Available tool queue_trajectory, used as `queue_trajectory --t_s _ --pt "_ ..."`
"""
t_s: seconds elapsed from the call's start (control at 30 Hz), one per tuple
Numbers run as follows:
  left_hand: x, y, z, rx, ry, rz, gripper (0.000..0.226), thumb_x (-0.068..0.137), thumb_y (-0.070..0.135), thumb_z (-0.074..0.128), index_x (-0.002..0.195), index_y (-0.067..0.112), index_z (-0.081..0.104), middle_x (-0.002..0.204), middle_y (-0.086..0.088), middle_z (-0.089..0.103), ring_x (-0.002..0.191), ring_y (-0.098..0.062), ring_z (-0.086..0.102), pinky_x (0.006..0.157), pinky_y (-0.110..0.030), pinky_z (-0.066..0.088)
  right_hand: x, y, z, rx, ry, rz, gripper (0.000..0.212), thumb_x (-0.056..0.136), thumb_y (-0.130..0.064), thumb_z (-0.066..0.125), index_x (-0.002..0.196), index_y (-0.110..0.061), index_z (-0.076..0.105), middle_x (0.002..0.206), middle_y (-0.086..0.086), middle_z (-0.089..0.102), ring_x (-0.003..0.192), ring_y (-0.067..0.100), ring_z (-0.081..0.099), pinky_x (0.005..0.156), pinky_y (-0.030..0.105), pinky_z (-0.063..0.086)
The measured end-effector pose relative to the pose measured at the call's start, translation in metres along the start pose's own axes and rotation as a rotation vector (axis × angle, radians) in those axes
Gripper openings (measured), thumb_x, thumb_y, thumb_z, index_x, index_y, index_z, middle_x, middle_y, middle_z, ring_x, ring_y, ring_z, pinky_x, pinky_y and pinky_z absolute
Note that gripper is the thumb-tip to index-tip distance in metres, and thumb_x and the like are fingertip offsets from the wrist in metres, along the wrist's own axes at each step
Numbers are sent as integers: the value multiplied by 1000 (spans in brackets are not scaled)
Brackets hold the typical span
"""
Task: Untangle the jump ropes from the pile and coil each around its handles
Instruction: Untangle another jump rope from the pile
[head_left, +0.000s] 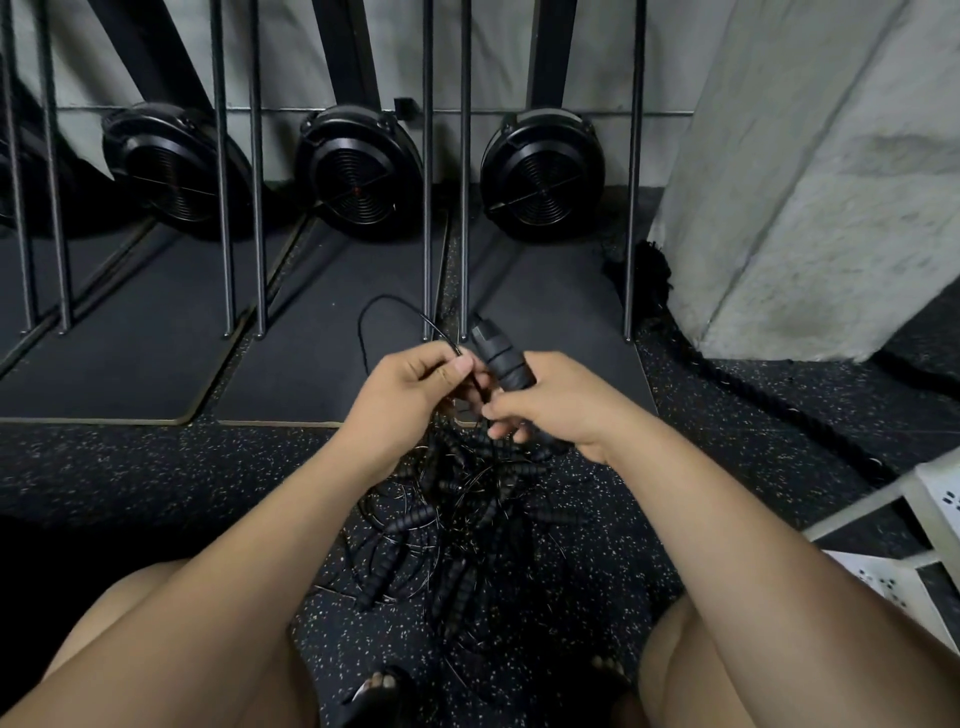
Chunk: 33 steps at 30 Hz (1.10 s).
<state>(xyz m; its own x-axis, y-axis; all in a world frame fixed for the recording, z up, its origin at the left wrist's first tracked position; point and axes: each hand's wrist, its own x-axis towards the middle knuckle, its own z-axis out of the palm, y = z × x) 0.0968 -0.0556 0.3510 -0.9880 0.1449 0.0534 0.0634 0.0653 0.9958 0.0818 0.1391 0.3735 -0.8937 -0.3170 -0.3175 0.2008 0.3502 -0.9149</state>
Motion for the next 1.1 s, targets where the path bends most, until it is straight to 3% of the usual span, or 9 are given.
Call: queue_trajectory --t_s 0.13,0.33,0.4,0.53,0.7,0.77,0.83,1.0,1.1 --pt "2 -4 -6 -30 58 -5 22 108 19 61 106 1 74 106 -24 76 92 -26 71 76 -35 53 4 2 7 -36 65 -45 20 91 -4 80 107 -16 73 92 4 79 85 20 82 69 31 60" --pt "7 -6 -1 -205 116 -110 27 110 26 58 116 5 75 101 -13 78 85 -18 73 70 -24 57 5 3 7 -69 136 -107 13 86 -4 82 91 -11 72 87 10 81 82 24 81 79 41 65" --pt "10 -7 0 -208 100 -190 32 113 29 50 120 11 75 101 -9 78 86 -18 74 74 -28 56 3 0 4 -28 153 -122 15 86 -2 83 97 -1 72 87 14 81 77 20 79 73 35 64" --pt "9 -20 11 -6 -76 -280 37 110 19 39 122 18 74 110 -4 81 102 -20 77 88 -35 54 -6 -12 -6 122 175 -208 20 90 0 81 105 7 69 90 17 81 76 21 75 71 31 60" --pt "3 -48 23 388 -262 -194 22 102 17 63 106 32 78 110 7 80 104 -29 74 104 -44 55 -10 -18 -18 275 229 -326 18 93 0 79 106 3 66 95 17 81 79 25 75 71 32 58" --pt "5 -54 25 509 -261 -181 12 104 29 66 103 37 76 105 8 79 101 -37 73 97 -51 59 -10 -19 -23 322 264 -357 17 94 0 78 105 2 65 95 18 80 78 24 74 70 32 58" --pt "7 -57 27 616 -226 -153 10 105 36 66 102 36 75 97 8 79 94 -30 75 88 -48 61 -9 -20 -26 377 295 -370 17 94 0 77 106 2 65 96 20 80 78 25 74 70 31 57" --pt "11 -59 23 657 -157 -107 15 106 31 65 97 27 77 91 4 78 88 -18 71 86 -34 55 -7 -19 -30 509 317 -362 17 97 -2 76 110 -1 66 103 22 80 85 25 76 74 32 60" --pt "9 -57 21 626 -142 -96 18 106 26 66 94 25 79 88 5 77 76 -13 68 71 -29 50 -3 -20 -37 645 313 -271 29 97 -4 77 123 2 67 112 21 80 96 28 79 78 31 62"
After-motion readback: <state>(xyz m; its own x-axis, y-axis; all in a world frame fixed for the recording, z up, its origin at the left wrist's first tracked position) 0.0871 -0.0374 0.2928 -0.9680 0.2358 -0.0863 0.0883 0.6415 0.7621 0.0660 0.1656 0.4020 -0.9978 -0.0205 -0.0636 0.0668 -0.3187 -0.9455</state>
